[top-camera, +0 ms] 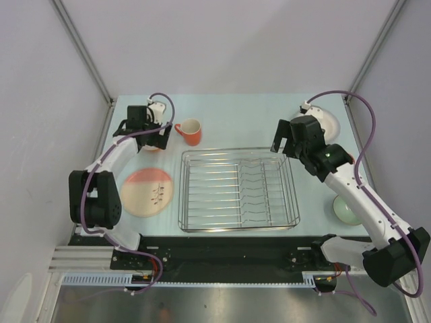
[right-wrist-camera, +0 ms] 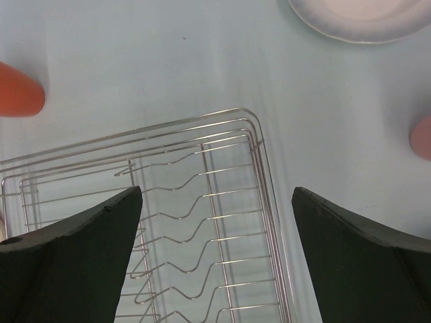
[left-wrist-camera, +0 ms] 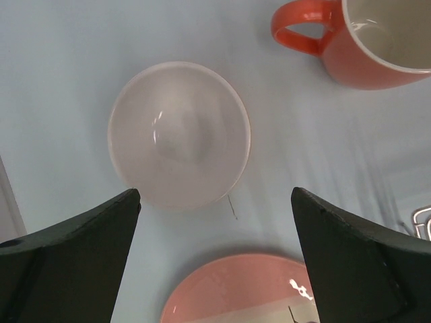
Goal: Load the mixed dishes into the dish rack
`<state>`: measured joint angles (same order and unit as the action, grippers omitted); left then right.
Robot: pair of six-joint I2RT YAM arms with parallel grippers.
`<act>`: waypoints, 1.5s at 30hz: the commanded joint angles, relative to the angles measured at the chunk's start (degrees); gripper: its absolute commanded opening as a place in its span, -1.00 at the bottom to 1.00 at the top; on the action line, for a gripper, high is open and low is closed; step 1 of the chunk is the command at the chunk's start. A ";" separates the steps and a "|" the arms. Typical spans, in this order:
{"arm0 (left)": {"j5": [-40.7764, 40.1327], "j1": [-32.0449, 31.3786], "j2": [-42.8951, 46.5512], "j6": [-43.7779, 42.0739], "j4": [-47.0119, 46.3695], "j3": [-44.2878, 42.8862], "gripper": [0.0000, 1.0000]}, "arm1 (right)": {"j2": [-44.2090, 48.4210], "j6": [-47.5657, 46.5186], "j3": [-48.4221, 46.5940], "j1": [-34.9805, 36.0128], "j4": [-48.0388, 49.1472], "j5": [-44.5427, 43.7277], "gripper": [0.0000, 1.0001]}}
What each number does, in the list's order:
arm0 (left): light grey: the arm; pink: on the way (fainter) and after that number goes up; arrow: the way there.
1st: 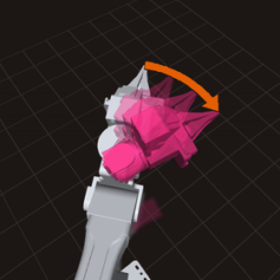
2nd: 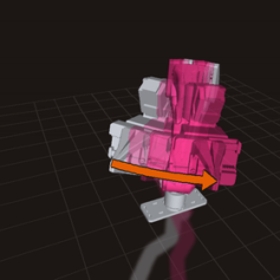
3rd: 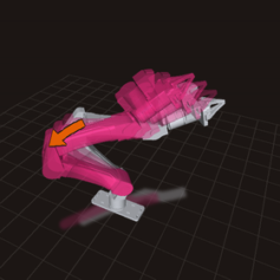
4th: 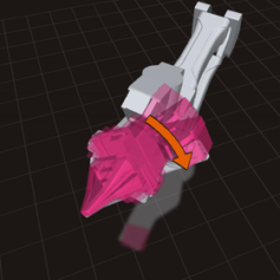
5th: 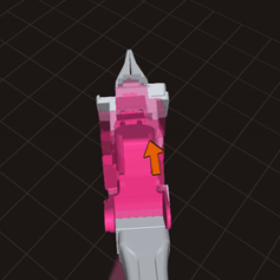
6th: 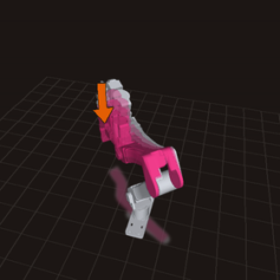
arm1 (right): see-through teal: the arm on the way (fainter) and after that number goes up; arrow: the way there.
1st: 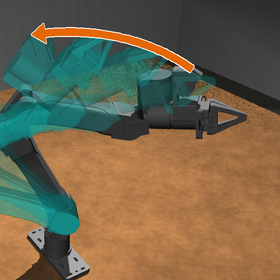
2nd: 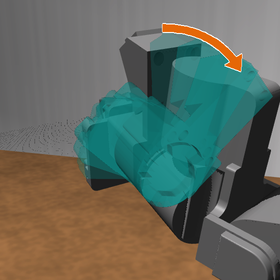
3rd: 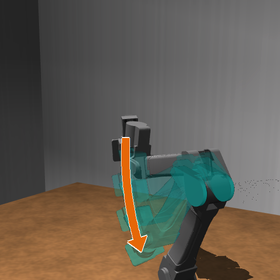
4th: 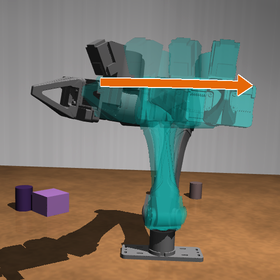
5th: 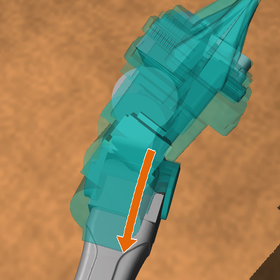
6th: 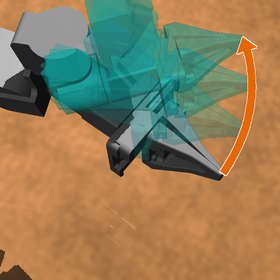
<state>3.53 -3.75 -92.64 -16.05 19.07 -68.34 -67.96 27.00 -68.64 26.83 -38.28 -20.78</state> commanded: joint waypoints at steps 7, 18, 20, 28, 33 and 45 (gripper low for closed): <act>-7.39 -2.14 -6.14 -5.04 -9.40 2.59 0.99 | 5.64 1.65 1.32 0.33 1.54 -3.92 0.99; -11.09 -2.75 -12.47 -6.71 -11.95 -0.13 0.99 | 8.90 2.26 2.99 0.33 1.63 -4.63 0.99; -11.18 -2.84 -13.53 -6.71 -12.48 -0.39 0.99 | 9.25 2.26 2.90 0.33 1.46 -4.80 1.00; -9.69 -3.11 -15.38 -6.27 -11.51 -1.45 0.63 | 10.13 2.79 3.60 0.33 1.02 -5.24 0.99; -9.42 -3.11 -14.50 -6.36 -11.25 -0.66 0.29 | 10.05 2.88 4.30 0.42 1.28 -4.98 0.99; -7.58 -3.11 -10.99 -4.16 -8.62 1.98 -0.94 | 10.66 2.97 5.80 0.33 1.54 -5.42 0.98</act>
<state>-5.45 -6.61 -107.90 -21.26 8.71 -67.07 -58.78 28.95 -63.29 26.94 -37.87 -24.62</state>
